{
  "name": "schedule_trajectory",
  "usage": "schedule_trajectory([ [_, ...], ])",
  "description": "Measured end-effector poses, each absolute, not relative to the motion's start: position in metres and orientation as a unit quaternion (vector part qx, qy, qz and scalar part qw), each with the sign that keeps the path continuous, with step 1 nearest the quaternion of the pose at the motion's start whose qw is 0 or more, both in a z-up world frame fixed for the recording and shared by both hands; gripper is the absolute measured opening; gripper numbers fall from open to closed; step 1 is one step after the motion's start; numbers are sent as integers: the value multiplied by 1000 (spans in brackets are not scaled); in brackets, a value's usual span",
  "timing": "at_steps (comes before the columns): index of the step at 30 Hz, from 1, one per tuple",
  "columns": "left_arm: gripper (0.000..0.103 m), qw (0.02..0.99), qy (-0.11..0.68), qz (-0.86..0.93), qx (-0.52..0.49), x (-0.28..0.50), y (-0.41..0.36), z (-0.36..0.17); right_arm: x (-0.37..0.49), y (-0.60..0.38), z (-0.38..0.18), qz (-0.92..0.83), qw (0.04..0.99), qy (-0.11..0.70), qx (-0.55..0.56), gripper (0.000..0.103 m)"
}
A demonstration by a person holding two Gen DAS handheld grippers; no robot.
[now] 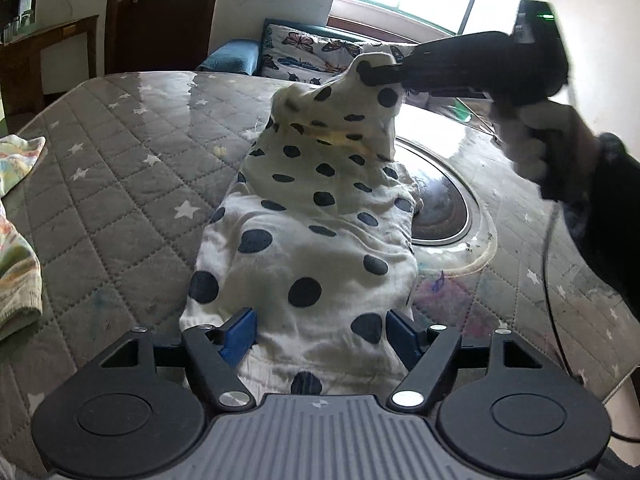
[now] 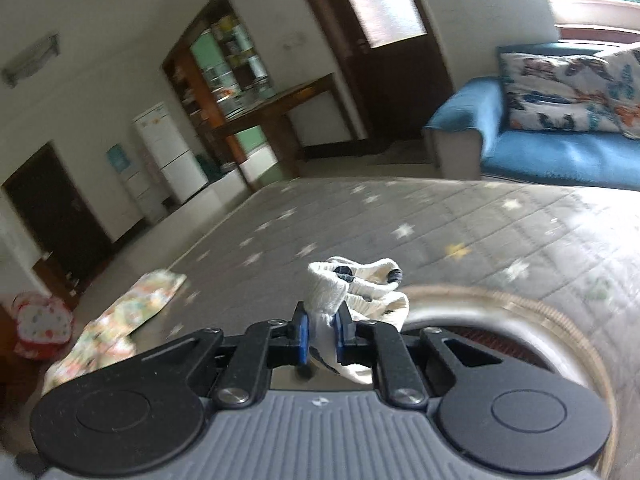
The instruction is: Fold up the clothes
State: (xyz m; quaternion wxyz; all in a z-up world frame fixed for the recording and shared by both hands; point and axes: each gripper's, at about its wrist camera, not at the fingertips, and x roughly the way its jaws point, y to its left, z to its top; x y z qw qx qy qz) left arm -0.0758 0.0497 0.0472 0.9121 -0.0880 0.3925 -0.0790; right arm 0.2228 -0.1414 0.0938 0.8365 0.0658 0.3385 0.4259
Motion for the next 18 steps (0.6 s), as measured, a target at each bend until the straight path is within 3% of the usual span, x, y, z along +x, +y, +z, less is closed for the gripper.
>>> schedule_trajectory([
  [9,79,917,378,-91,-89,-85,55,44,100,-129,116,531,796,289,-22,11],
  [14,82,920,371,-99,-82,-91,55,44,15,-113,97,568,765,234,-195,12],
  [18,84,923,363,-105,-75,-99,56,47,-16,-112,80,579,739,230,-256,12],
])
